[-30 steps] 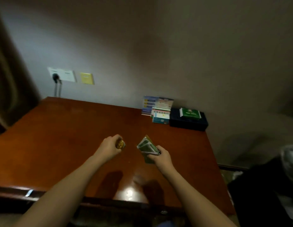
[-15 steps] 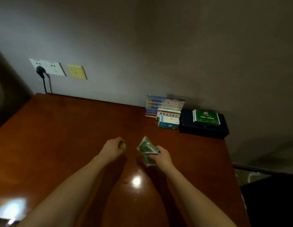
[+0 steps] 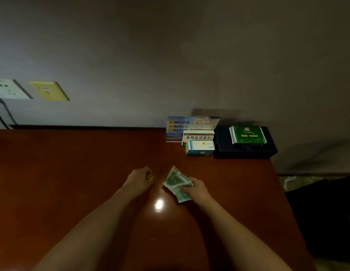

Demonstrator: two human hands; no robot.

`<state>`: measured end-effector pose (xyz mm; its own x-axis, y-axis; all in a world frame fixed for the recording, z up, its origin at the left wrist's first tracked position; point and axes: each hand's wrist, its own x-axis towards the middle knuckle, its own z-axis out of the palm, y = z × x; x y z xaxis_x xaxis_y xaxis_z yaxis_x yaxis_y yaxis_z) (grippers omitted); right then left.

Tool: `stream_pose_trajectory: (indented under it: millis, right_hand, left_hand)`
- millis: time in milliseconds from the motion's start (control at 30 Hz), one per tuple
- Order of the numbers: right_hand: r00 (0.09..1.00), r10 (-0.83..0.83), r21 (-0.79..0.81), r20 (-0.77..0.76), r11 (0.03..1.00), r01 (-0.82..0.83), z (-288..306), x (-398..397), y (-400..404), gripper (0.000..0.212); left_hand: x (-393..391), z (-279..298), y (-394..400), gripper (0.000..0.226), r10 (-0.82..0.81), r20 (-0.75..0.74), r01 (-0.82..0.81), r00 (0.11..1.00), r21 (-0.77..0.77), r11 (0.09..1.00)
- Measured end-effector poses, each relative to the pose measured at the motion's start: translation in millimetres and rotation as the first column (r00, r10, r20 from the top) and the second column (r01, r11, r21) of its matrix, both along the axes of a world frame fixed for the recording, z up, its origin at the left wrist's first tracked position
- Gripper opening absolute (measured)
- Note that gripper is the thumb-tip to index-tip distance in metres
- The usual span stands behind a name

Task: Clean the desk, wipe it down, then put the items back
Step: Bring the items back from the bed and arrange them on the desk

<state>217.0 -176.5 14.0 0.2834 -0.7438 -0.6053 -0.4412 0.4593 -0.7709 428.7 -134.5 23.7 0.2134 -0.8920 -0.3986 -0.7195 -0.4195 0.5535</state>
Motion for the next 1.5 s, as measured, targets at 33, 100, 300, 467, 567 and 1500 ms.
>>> stream_pose_trajectory:
  millis: [33,100,300,467,567,1500]
  right_hand:
    - [1.0,0.001,0.006,0.0,1.0,-0.001,-4,3,-3,0.02]
    - [1.0,-0.014,0.017,0.01,1.0,0.013,-12,9,-7,0.021]
    - [0.998,0.041,0.077,-0.042,0.996,-0.038,-26,19,-5,0.018]
    - [0.999,0.015,0.094,-0.041,0.996,-0.011,-27,16,-9,0.024]
    - [1.0,-0.01,0.096,-0.022,0.995,0.012,-26,11,-7,0.028]
    - [0.995,-0.087,-0.179,-0.054,0.981,0.076,2,12,3,0.032]
  left_hand:
    - [4,-4,-3,0.019,0.002,-0.01,-0.002,1.0,0.013,1.0]
    - [10,-9,-8,0.019,0.003,-0.015,-0.002,1.0,0.032,0.999]
    - [14,-23,-13,0.027,-0.019,-0.032,0.021,0.999,0.073,0.997]
    - [15,-34,-11,0.035,-0.044,-0.012,0.044,0.999,0.099,0.994]
    - [12,-34,-11,0.043,-0.029,-0.008,0.03,1.0,0.127,0.991]
    - [-54,-15,1,0.019,0.081,-0.37,-0.11,0.926,-0.057,0.992]
